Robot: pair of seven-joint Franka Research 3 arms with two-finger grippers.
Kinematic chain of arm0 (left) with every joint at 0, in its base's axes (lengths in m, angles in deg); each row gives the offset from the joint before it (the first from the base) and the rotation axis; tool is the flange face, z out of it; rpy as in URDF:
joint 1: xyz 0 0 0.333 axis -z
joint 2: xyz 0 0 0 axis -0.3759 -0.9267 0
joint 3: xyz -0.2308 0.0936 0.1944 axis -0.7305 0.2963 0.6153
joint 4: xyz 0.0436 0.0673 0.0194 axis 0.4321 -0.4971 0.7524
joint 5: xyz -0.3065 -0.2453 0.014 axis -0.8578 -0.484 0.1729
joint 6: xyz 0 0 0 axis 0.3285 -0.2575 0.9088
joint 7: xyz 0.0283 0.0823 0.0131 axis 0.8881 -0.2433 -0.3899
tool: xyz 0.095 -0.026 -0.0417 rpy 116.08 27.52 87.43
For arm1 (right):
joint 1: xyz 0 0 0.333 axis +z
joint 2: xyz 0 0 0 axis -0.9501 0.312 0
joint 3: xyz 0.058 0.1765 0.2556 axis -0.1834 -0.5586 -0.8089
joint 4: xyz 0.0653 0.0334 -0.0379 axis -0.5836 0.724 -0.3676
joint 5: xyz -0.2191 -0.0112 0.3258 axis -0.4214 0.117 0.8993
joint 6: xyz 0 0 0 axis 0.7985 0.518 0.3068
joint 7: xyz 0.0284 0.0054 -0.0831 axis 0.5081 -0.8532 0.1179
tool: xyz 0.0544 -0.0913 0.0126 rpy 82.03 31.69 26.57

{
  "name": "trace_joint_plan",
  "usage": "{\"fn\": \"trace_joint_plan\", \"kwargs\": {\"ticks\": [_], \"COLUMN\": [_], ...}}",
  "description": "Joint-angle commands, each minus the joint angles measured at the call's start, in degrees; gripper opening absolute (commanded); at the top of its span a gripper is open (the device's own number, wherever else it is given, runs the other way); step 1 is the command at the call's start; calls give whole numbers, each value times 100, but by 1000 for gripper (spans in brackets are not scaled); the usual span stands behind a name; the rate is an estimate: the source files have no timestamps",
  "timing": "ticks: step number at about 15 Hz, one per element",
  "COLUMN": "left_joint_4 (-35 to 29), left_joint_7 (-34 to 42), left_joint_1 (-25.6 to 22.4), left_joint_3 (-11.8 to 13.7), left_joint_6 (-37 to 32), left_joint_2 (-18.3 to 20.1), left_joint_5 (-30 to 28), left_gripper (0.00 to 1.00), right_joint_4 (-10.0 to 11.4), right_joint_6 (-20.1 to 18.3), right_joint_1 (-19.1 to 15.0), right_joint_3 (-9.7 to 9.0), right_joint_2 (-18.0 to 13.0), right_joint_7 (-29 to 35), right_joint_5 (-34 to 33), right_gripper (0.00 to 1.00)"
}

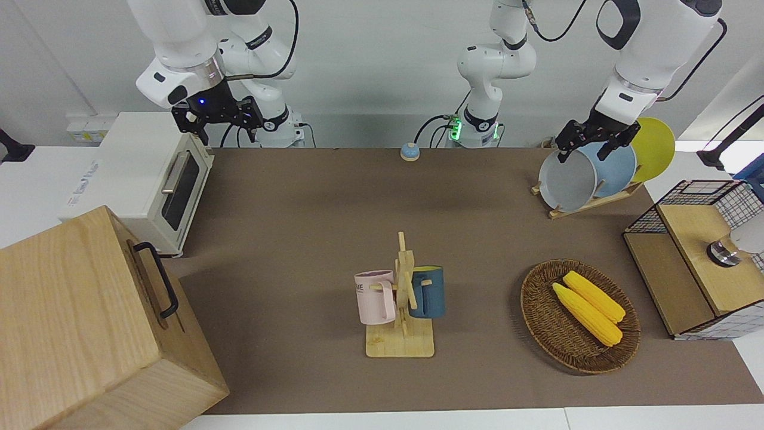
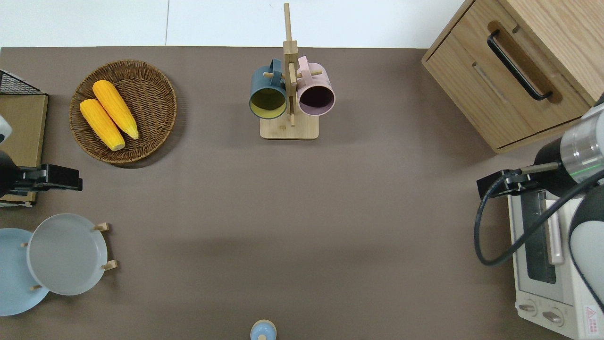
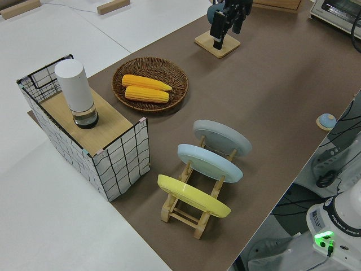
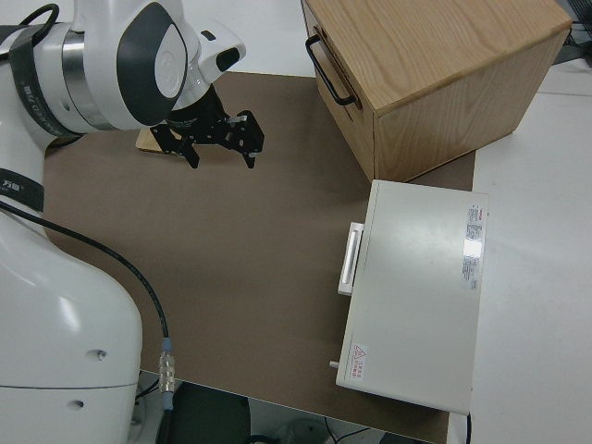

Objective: Pick gray plate from low plate rack and place it on table with left arm

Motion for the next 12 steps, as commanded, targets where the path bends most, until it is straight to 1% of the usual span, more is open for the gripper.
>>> {"fn": "trace_joint_plan", "kwargs": {"ticks": [1, 4, 11, 12], "left_joint_4": [-49, -49, -75, -93], "left_joint_7": [-45, -46, -63, -72], "left_joint_1": [98, 90, 90, 90], "left_joint_3": [0, -70, -88, -80], "left_joint_6": [-50, -85, -305, -418], "left_joint_2": [19, 19, 36, 36], "left_joint_5": [70, 70, 61, 61], "left_gripper": [998, 998, 998, 998], "right_joint_4": [-41, -41, -33, -41], "right_joint_6": [-62, -62, -62, -62], "right_joint_1": [-132, -132, -132, -132], "right_joint_3": [-113, -113, -121, -113], "right_joint_2": [-12, -12, -12, -12], "right_joint_7": [68, 68, 68, 68], "right_joint_5": [-37, -37, -37, -37], "right_gripper": [983, 983, 983, 983]}}
